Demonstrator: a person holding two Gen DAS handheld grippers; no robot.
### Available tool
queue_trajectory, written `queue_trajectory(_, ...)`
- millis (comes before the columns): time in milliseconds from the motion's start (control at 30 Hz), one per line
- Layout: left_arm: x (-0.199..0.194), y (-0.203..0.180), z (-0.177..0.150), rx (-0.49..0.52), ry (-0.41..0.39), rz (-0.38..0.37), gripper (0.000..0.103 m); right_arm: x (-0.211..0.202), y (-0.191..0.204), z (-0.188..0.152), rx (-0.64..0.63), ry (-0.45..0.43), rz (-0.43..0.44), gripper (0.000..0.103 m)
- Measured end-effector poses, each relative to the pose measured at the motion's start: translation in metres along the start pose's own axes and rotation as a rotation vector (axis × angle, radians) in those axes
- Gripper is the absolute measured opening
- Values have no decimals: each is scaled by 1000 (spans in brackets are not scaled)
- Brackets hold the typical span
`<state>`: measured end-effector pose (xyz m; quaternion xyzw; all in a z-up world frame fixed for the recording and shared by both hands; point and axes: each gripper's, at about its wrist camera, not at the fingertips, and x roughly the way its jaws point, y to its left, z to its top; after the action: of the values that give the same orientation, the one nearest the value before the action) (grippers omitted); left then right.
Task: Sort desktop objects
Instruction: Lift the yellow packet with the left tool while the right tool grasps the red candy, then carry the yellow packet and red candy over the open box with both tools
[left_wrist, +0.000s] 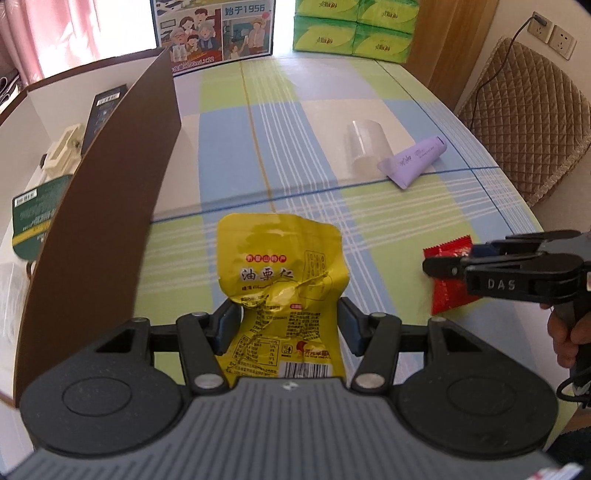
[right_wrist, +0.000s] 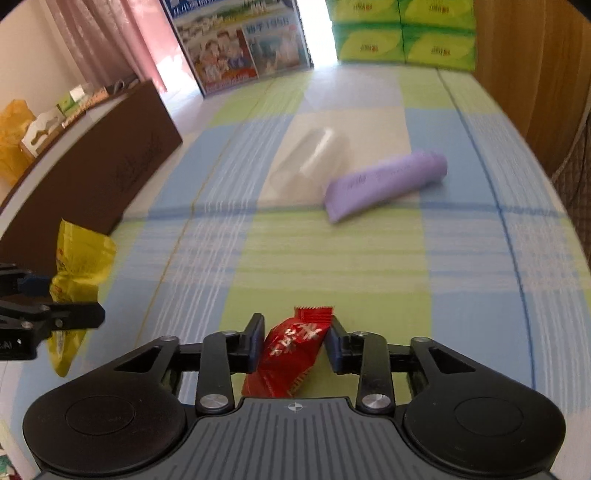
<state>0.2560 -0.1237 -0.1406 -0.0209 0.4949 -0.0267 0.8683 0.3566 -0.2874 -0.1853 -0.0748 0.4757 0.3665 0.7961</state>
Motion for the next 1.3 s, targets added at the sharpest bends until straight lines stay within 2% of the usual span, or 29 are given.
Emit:
queue_trajectory(67,-3,1,-5,-3,-1,-2,52,-1,7,-6,-36,-7,-20,35)
queue_trajectory(167,-8,1,-11,-4,-4,-5,52,-2,20,-11,-103,8,-12,27)
queue_trajectory(367,-23,2,-21,-2,-24,-18,52,-10,44,-26,-177,12,6,25)
queue_trajectory(533,-38,8,-27,-14,-43,-32,52,-25,60,-31,-189,6,32,25)
queue_trajectory(900,-86,28,-33,-33,-135,-63,52,-65,106,-14,-232,-61,96,25)
queue_trajectory(1300,-138,82,-28,-84,-244,-17,52,-76,170,16,-287,-115,180,25)
